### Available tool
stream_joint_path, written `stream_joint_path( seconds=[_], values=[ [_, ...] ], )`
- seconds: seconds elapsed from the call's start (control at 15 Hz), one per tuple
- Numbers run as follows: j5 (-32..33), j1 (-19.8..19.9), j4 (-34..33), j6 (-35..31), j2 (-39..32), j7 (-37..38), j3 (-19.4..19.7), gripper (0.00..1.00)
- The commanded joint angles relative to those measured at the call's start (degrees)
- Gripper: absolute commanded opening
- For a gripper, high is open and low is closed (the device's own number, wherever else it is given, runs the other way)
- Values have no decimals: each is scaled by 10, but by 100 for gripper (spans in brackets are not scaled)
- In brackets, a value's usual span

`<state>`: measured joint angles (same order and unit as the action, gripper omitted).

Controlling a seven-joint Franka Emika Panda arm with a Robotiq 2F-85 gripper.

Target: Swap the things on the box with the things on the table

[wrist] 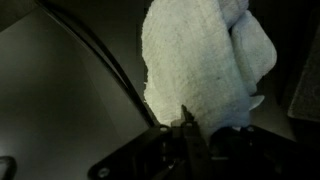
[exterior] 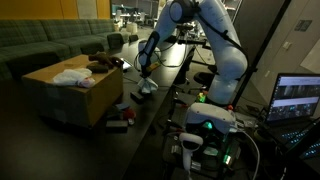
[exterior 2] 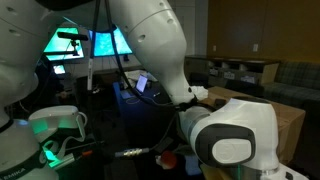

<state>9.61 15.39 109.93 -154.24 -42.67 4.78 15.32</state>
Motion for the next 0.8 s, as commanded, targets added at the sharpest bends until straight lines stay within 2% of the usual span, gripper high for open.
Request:
stream_joint_path(
  seconds=[0.0,0.53,0.6,0.73],
  values=[
    [-17,0,-14,2,-8,-15,-4,35],
    [-8,-33,36,-19,44,-2,0,93],
    [-9,-36,46,-24,56,-4,-4,99],
    [-9,-51,72,-40,77,-4,-13,100]
  ],
)
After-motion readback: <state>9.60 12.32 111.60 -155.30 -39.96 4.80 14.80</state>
